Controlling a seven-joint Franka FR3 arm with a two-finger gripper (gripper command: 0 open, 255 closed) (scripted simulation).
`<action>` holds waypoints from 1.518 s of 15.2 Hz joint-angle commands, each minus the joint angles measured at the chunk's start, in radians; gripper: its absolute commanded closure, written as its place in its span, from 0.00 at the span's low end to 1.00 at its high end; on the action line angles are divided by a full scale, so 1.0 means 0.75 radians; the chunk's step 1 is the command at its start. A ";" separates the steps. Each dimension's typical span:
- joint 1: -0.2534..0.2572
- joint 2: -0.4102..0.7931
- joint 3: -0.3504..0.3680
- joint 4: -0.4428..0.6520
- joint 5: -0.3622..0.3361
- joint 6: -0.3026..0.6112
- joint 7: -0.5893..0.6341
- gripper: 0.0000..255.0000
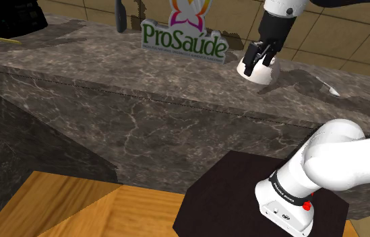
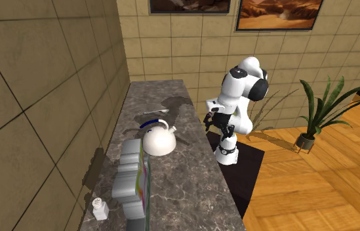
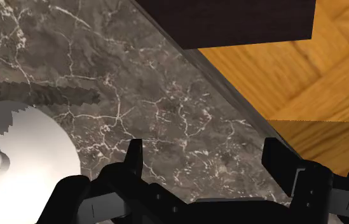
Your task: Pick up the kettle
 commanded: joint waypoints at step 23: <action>-0.411 0.850 -0.555 0.835 0.168 -0.263 0.142 0.00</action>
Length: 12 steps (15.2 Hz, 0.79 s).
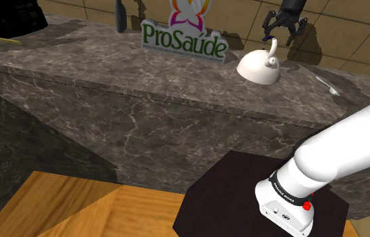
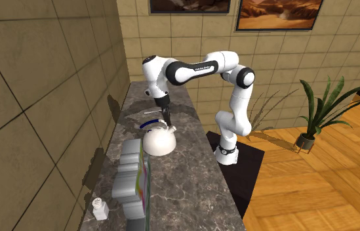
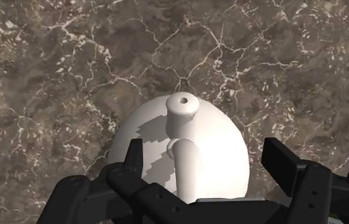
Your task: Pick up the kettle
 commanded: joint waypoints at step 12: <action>-0.014 -0.002 -0.016 -0.127 -0.001 0.118 -0.005 1.00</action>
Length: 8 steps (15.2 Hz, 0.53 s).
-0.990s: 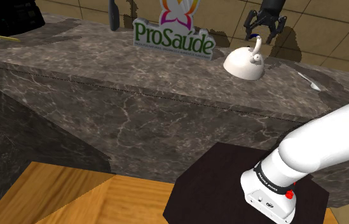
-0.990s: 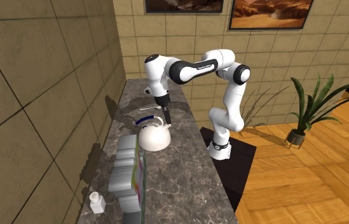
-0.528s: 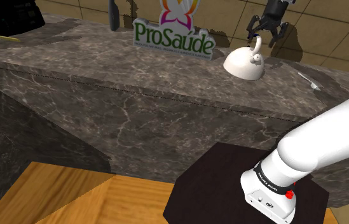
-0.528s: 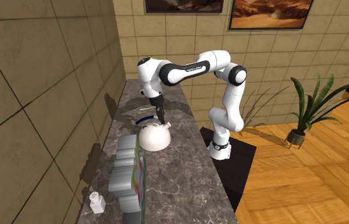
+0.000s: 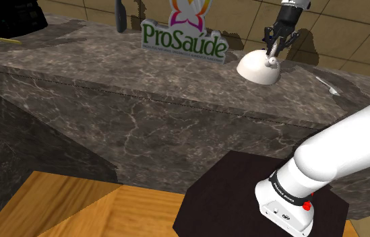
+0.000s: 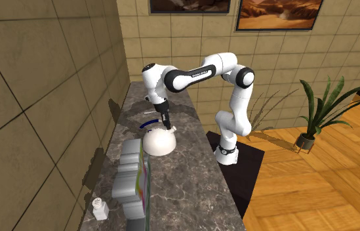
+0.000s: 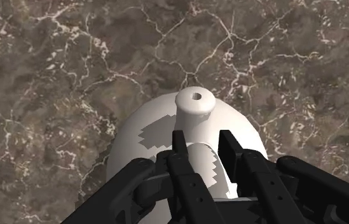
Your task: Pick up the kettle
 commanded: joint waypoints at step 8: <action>0.000 0.006 -0.001 0.040 0.001 -0.035 -0.001 1.00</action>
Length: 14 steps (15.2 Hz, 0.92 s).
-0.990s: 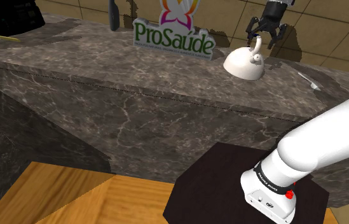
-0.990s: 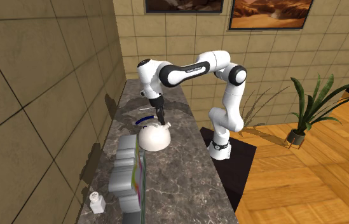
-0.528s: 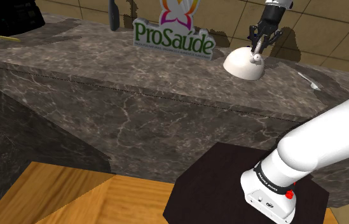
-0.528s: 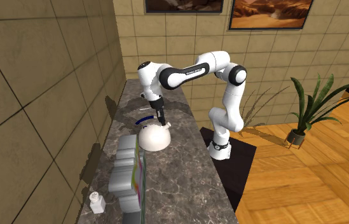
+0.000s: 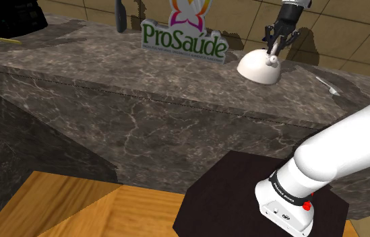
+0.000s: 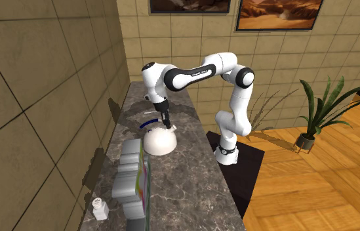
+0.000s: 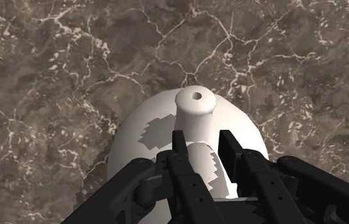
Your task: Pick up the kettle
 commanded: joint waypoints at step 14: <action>0.003 0.067 -0.006 0.326 0.021 -0.261 -0.005 1.00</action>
